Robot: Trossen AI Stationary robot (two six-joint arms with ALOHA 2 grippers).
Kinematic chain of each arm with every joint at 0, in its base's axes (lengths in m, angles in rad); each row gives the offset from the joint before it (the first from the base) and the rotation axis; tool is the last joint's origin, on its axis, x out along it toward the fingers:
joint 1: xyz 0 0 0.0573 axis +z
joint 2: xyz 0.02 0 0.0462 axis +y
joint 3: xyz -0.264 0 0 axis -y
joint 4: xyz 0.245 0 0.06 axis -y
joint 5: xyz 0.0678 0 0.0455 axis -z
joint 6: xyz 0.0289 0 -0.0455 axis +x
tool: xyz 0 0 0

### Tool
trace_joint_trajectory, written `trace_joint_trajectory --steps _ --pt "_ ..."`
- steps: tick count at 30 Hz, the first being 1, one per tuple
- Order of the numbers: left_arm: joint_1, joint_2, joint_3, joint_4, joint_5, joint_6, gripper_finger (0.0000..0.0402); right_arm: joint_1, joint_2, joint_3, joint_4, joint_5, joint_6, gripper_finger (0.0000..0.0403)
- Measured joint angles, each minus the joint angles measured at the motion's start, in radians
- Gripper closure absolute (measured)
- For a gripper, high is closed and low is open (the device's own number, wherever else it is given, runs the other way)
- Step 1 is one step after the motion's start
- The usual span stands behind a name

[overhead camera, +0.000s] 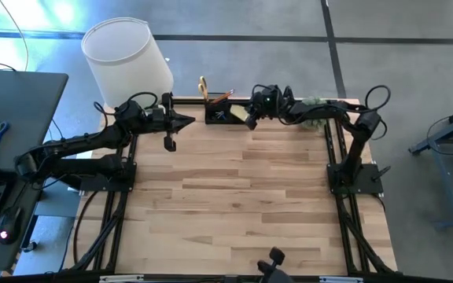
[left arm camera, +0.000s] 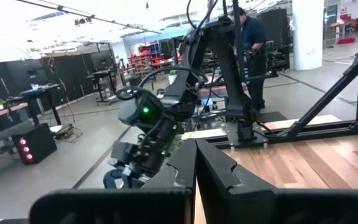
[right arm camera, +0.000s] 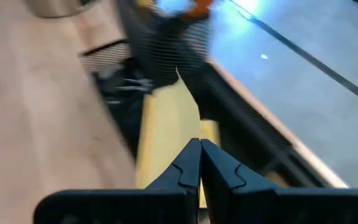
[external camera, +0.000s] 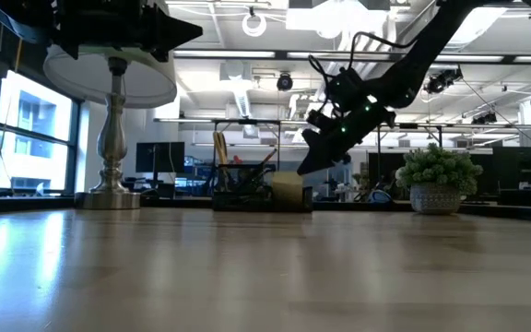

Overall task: Pick and place office supplies into organizer
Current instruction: Put the yellow sticky notes into the black desk organizer

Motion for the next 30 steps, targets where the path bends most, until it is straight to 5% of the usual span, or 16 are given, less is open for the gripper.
trace_joint_trajectory --steps 14,30 --pt "0.000 0.000 0.000 0.000 0.000 0.005 0.0401 -0.021 0.074 0.000 0.090 -0.075 0.025 0.0403" --pt "0.000 0.000 0.000 -0.004 0.000 0.011 0.0401 -0.017 0.101 -0.001 0.200 0.005 -0.022 0.0403"
